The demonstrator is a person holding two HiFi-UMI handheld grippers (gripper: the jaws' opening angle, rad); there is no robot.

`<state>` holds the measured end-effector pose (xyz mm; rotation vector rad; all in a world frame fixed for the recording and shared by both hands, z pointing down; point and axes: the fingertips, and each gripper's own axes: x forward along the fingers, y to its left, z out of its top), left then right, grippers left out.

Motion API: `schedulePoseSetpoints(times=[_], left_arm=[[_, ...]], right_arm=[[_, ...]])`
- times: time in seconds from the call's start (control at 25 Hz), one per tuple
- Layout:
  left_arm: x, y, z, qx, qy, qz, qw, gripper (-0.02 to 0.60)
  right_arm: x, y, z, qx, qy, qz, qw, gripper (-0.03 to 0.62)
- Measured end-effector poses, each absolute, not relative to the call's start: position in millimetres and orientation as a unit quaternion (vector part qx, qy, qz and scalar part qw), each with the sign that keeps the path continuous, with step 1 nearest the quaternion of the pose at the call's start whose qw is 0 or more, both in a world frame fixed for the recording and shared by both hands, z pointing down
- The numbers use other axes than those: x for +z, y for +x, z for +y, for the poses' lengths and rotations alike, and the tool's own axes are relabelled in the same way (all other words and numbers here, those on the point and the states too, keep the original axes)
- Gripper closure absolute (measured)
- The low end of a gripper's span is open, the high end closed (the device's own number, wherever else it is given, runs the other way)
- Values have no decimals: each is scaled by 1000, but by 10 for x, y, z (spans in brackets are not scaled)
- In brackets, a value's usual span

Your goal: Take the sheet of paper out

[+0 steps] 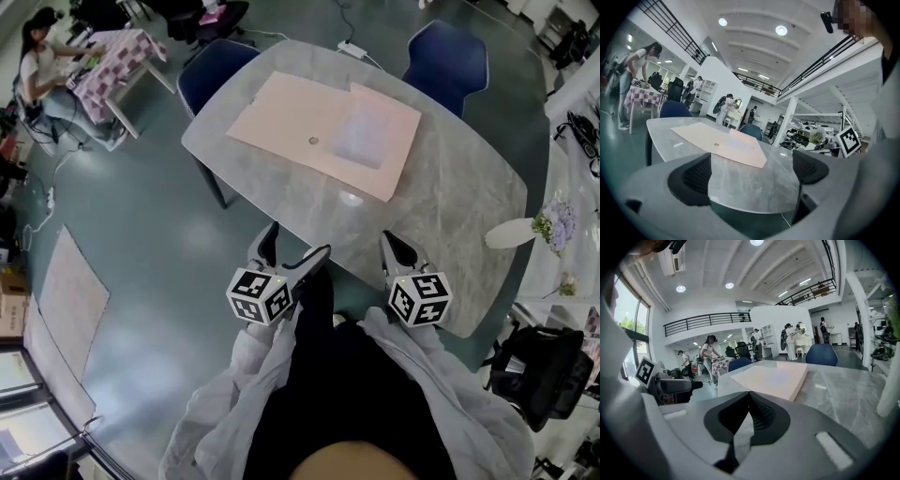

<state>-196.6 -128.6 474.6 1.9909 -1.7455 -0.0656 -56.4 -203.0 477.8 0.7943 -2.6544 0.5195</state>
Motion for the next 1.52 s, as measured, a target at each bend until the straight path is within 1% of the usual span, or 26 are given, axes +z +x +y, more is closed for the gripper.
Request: schedulePoseSetpoints(times=[0.32,0.68,0.92,1.32,1.52], left_arm=[[4706,-2333,-1865,-9,744,-616,258,44],[4724,-2648,-2446,11,773,-573,271,64],[4759,-2766,-2818,9,788,-549,280,89],[4883,-2881,-3266,21,806,-510,299,103],[4939,-2922,-3520,18,807,-494,322,131]], right_arm=[[4705,-976,-2571,192,291,-923,163,582],[4766,-1289,-2963,212,320,-908,170,582],[4852,-1361,-3192,224,343,-895,175,582],[4946,-1476,-3466,237,369,-880,180,582],[4988,-1454,-3554,245,384,-871,181,582]])
